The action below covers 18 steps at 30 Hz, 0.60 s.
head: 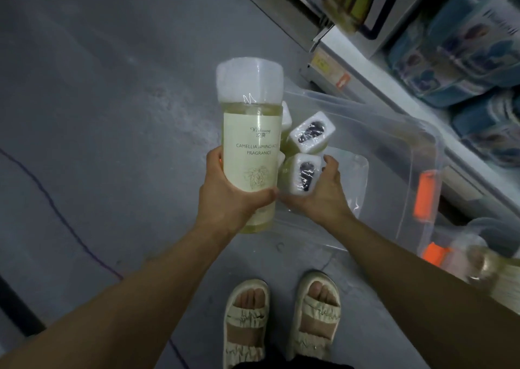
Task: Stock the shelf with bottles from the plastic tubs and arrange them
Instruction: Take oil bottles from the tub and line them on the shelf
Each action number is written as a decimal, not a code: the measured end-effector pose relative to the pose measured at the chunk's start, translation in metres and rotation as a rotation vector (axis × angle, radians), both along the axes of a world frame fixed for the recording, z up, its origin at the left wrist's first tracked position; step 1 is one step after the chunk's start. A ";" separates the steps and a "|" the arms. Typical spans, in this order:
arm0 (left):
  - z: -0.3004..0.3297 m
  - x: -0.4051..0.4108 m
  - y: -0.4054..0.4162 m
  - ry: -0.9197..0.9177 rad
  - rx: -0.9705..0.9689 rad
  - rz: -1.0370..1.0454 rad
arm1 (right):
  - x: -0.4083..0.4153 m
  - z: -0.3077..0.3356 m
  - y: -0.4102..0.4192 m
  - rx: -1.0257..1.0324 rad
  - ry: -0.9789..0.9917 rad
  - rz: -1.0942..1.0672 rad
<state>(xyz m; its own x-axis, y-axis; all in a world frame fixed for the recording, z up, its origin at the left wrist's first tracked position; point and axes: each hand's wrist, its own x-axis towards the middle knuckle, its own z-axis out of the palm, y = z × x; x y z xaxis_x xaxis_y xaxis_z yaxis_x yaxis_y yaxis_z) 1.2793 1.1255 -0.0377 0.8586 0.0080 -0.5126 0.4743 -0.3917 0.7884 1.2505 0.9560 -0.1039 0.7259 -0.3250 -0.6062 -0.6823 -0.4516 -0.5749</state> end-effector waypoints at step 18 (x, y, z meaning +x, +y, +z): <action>-0.022 -0.006 -0.009 -0.025 -0.004 -0.016 | -0.019 -0.019 -0.049 0.021 -0.290 -0.358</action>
<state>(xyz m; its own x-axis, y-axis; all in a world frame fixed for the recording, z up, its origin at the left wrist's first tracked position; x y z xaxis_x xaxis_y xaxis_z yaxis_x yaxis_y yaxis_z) 1.2729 1.1163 -0.0597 0.8712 -0.0077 -0.4909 0.4481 -0.3960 0.8015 1.2311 0.9067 -0.1225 0.7108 -0.5760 -0.4038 -0.6030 -0.2033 -0.7714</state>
